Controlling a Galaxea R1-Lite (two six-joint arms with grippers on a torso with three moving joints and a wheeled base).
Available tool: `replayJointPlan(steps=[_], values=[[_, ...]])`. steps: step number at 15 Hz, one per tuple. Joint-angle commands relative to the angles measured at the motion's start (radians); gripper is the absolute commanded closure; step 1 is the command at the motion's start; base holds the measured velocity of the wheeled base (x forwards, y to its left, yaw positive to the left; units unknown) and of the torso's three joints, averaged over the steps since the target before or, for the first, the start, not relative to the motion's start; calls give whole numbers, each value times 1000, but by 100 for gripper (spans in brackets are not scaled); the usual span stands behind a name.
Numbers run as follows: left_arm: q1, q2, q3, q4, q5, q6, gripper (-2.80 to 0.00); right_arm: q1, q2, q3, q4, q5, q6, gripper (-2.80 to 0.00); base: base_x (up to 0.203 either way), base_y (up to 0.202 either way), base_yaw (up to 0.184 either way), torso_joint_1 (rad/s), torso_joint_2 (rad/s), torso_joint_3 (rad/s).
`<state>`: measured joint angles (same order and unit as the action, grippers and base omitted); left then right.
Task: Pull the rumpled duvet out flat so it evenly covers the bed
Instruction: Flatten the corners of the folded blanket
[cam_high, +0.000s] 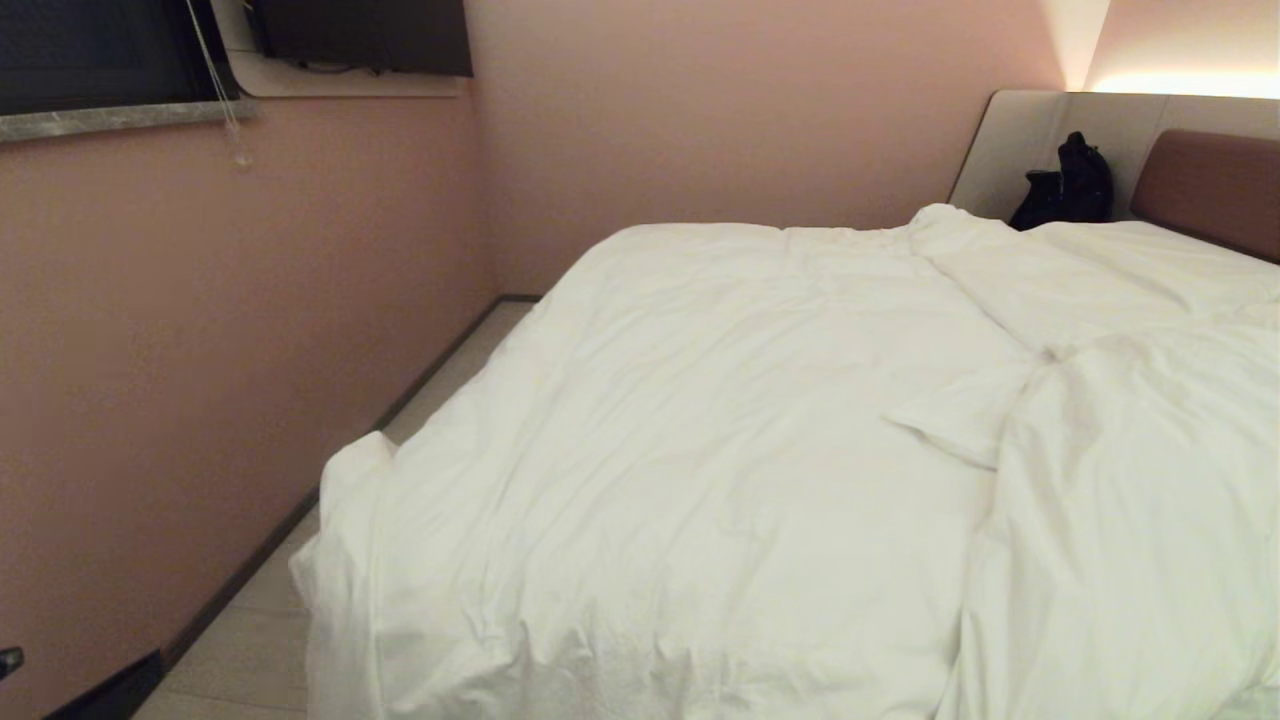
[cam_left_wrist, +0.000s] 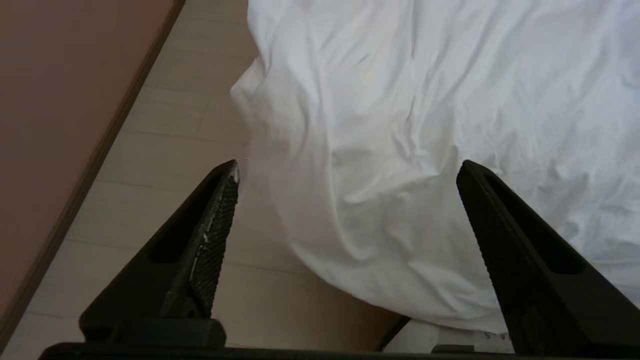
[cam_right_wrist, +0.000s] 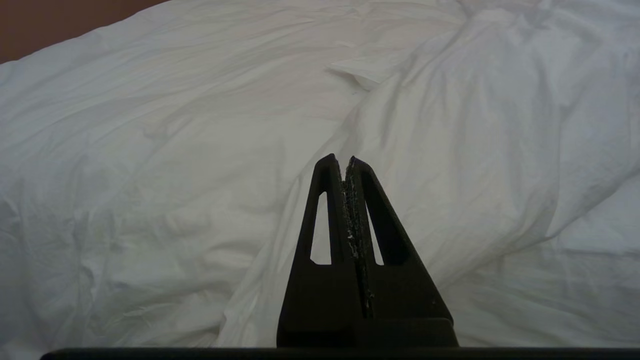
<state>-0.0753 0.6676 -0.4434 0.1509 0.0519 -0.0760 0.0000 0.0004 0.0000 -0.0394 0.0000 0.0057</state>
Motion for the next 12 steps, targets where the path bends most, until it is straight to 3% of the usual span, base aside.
replayJointPlan(steps=[1, 5, 9, 12], values=[[0, 49, -23, -2, 0, -1, -280, 0, 0, 0, -1, 0, 0, 0, 0, 0, 0, 0, 0, 0], [0, 206, -117, -37, -5, -6, -280, 0, 0, 0, -1, 0, -1, 0, 0, 0, 0, 0, 0, 0], [0, 499, -207, -165, -8, -21, -280, 0, 0, 0, -1, 0, -1, 0, 0, 0, 0, 0, 0, 0], [0, 741, -349, -209, -4, -113, -280, 0, 0, 0, 1, 0, 0, 0, 0, 0, 0, 0, 0, 0]])
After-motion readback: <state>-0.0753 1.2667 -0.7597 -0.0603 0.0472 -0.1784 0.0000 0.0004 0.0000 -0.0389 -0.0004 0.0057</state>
